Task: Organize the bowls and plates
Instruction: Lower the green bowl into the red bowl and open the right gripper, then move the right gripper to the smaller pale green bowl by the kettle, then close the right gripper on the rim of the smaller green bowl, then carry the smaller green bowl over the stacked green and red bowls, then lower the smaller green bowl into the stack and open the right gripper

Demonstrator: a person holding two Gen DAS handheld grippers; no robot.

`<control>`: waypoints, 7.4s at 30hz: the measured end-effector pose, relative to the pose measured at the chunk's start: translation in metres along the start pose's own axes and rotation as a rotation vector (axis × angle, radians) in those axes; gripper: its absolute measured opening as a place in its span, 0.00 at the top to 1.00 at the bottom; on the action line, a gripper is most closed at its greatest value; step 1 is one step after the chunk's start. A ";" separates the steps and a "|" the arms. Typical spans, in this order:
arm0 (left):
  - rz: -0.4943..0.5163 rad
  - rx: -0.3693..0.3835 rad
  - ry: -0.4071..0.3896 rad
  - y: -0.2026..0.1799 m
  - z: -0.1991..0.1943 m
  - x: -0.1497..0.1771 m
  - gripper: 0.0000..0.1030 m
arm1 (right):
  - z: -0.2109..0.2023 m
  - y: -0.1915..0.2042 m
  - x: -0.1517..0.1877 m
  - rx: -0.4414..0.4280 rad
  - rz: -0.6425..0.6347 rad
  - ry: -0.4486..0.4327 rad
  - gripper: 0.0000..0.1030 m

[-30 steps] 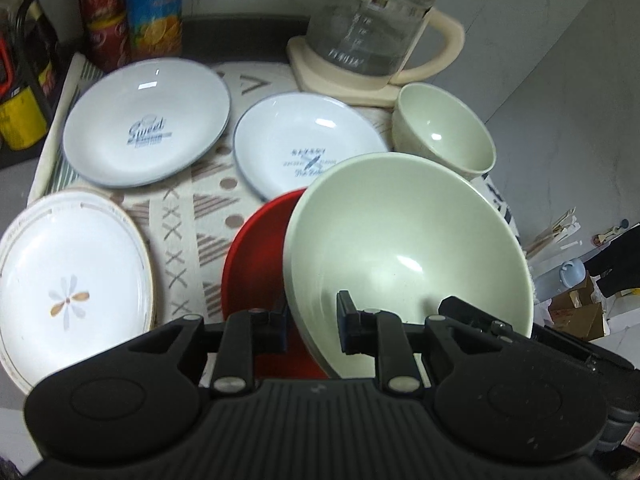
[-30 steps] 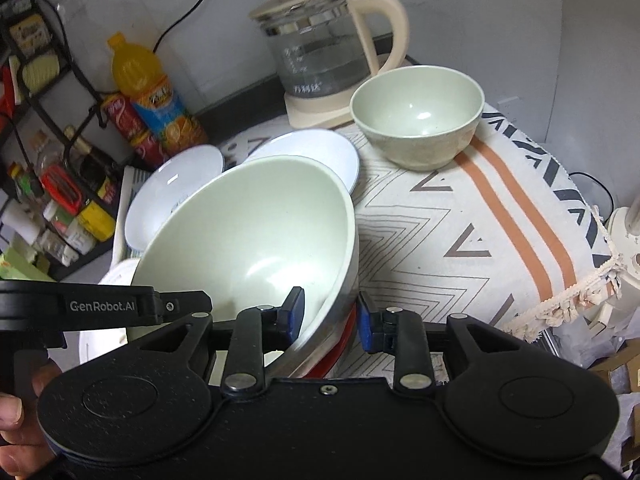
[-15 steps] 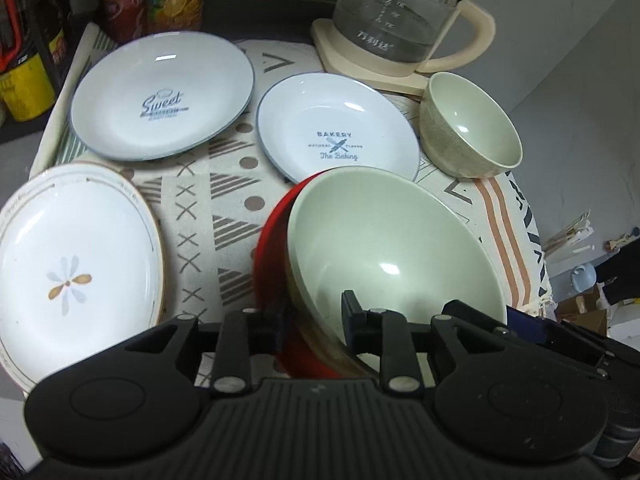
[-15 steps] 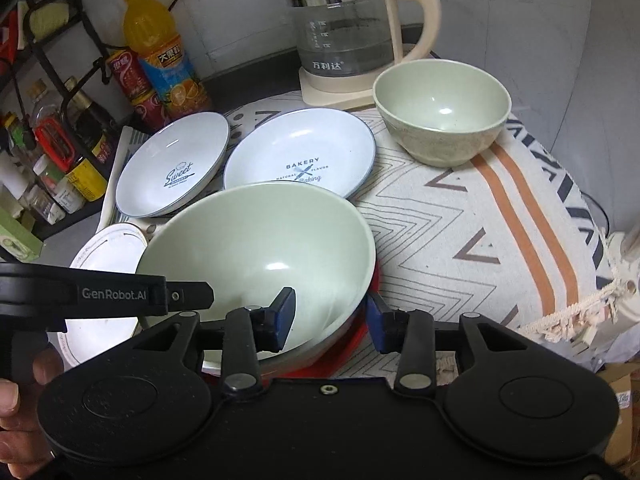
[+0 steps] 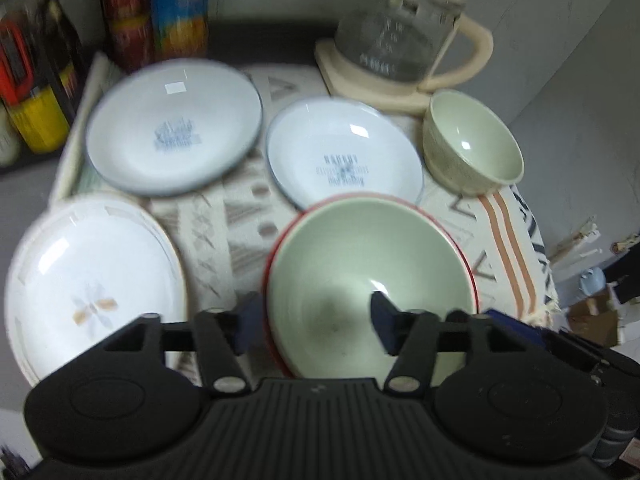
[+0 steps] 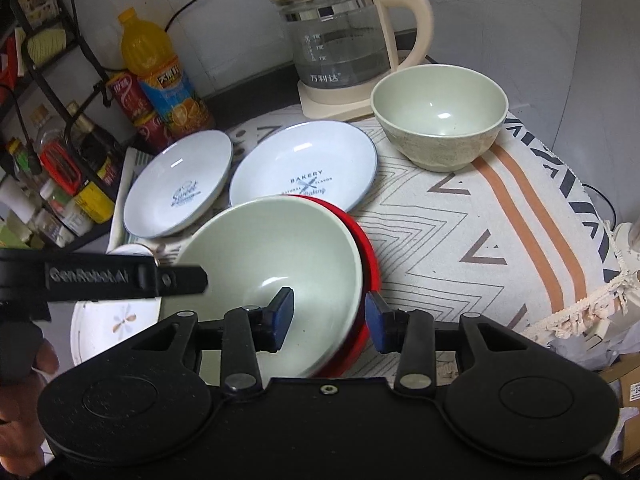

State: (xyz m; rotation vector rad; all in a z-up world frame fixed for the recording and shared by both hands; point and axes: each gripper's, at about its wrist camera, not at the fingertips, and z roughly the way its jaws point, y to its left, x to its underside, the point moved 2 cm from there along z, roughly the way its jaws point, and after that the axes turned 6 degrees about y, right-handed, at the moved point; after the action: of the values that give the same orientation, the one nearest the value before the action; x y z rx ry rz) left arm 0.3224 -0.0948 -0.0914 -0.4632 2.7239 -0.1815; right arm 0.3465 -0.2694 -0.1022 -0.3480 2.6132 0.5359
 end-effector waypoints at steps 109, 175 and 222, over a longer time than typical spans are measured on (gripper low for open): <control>0.119 0.148 -0.011 -0.123 0.099 -0.131 0.81 | 0.048 -0.116 -0.113 0.078 0.331 -0.131 0.72; -0.074 0.005 -0.144 -0.044 -0.049 -0.005 0.79 | -0.039 -0.015 -0.019 -0.138 0.123 -0.151 0.71; -0.097 -0.059 -0.015 -0.020 -0.014 0.029 0.74 | -0.015 -0.005 0.015 -0.117 0.120 -0.036 0.63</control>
State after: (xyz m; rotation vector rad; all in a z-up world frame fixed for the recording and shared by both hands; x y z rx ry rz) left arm 0.2978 -0.1226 -0.0841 -0.6118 2.6996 -0.1235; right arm 0.3294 -0.2829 -0.0985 -0.2166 2.5860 0.7310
